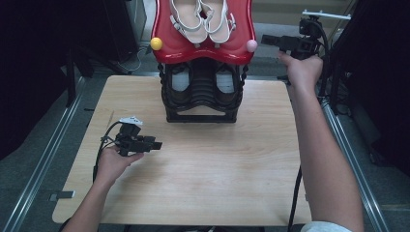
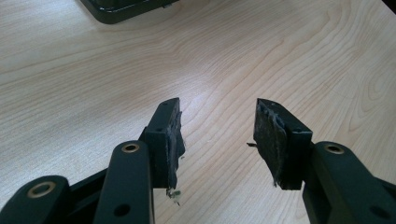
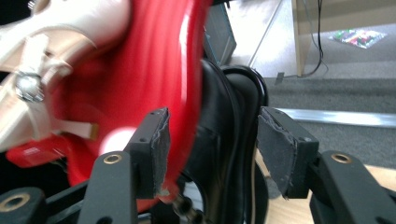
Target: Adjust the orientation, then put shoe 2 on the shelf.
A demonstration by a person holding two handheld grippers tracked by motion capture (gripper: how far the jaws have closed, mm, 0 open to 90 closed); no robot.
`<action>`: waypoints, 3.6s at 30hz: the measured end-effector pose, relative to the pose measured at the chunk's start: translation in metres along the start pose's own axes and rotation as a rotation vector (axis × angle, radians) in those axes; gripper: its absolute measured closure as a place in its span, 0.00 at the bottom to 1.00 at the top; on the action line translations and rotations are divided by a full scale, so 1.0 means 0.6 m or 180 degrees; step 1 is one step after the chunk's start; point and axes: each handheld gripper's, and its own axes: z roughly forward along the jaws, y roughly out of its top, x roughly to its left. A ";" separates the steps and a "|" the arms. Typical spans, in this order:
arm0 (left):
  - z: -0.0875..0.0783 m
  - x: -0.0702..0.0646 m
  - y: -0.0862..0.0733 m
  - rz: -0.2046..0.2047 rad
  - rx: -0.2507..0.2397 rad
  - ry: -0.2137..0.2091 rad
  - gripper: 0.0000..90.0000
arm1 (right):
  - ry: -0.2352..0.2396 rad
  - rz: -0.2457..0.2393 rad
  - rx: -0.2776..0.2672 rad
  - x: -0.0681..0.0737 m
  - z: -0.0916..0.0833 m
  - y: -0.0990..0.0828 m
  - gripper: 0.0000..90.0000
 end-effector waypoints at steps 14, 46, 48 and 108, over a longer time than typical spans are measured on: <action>0.003 -0.002 0.001 0.0006 -0.0044 -0.0007 0.55 | -0.0060 0.0081 0.0088 -0.048 -0.009 -0.061 0.47; 0.008 0.001 0.000 -0.0003 -0.0013 -0.0043 0.52 | 0.0311 -0.0023 0.0331 -0.037 -0.017 -0.235 0.45; 0.011 0.001 0.001 0.0003 -0.0008 -0.0044 0.52 | 0.0328 -0.0031 0.0385 -0.036 -0.013 -0.245 0.44; 0.026 0.006 0.001 -0.0041 0.0090 -0.0145 0.44 | 0.0243 -0.0065 0.0877 -0.103 0.032 -0.466 0.47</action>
